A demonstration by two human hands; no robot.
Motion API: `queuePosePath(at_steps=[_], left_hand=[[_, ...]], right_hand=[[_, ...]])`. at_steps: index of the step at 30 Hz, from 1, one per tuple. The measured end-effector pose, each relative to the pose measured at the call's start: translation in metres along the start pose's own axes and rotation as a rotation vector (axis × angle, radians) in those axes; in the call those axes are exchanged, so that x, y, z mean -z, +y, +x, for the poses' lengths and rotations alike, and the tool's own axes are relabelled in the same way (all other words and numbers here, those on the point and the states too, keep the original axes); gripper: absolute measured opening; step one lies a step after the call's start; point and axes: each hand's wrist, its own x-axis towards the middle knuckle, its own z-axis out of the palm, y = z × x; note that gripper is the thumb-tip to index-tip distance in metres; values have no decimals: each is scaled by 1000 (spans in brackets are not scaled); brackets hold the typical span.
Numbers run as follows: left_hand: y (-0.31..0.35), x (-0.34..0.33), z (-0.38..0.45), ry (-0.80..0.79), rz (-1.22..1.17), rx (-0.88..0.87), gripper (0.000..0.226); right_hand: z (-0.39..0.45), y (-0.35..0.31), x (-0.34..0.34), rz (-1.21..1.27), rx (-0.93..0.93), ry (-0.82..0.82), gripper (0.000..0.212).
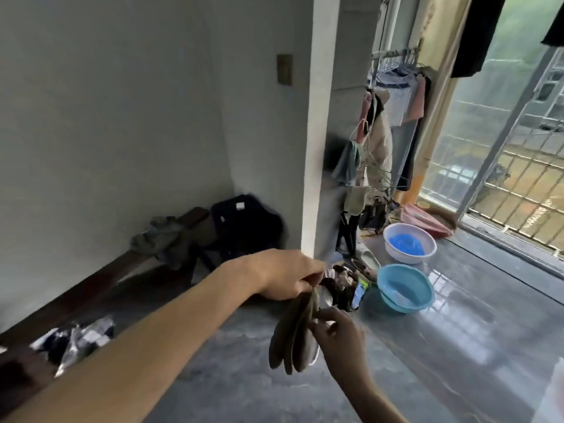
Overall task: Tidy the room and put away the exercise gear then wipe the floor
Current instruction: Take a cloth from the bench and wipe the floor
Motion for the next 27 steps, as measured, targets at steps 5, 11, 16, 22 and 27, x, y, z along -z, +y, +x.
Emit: queuePosePath(at_steps=[5,11,16,22,27], left_hand=[[-99,-5,-54,39,-27,153,2],[-213,-19,-116,163,-86,371,4],[-307,-31,-153,198,-117,543,3],[-422,-34,-174,232,-171,696,4],[-521,-38,-194,240,-237,821,9]], right_hand=[[30,-63,-91,4,80,-247,11],[66,-130,-200,2,152,-539,15],[107,-174,-292,-26,217,-713,15],[176,-233,-409,-77,240,-880,11],[226,-281,-493,-17,239,-855,20]])
